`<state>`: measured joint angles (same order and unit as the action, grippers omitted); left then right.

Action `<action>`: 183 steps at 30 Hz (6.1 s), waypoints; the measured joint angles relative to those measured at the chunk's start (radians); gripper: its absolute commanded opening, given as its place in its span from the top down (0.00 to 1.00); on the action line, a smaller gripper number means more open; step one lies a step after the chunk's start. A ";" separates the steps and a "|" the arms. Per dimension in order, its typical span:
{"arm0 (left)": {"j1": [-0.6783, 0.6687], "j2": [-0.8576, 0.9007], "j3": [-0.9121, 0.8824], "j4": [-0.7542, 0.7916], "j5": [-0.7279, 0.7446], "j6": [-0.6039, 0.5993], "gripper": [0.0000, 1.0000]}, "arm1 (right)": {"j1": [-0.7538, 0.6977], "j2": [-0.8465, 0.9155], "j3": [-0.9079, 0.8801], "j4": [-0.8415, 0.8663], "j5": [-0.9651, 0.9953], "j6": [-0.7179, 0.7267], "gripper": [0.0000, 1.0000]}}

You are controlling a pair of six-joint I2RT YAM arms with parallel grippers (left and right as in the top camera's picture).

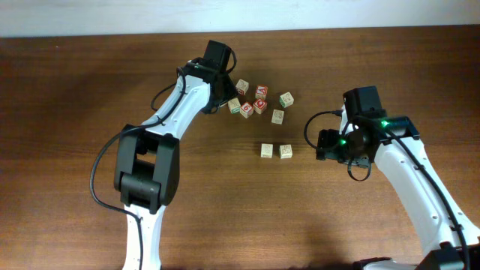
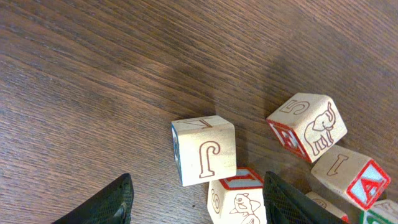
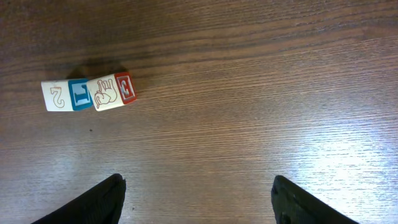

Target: Rotate 3 blocks

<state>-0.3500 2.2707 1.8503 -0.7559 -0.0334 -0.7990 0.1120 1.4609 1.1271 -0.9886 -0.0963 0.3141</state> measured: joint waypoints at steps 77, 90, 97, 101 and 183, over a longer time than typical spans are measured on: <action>0.032 -0.228 -0.129 -0.317 -0.002 0.351 1.00 | 0.002 0.010 -0.024 0.044 -0.069 -0.030 0.96; -0.082 -0.225 -0.390 -0.065 0.214 0.482 1.00 | 0.072 0.327 -0.032 0.319 -0.110 -0.073 0.96; -0.114 -0.225 -0.390 -0.039 0.266 0.451 1.00 | 0.151 0.364 -0.032 0.370 -0.134 -0.083 0.96; -0.138 -0.225 -0.390 -0.023 0.266 0.435 1.00 | 0.151 0.364 -0.032 0.377 -0.146 -0.083 0.96; -0.141 -0.169 -0.390 0.029 0.307 0.352 1.00 | 0.151 0.365 0.058 0.286 -0.123 -0.090 0.96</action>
<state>-0.4908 2.1021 1.4601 -0.7265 0.2737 -0.4465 0.2630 1.8263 1.1851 -0.7025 -0.2195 0.2245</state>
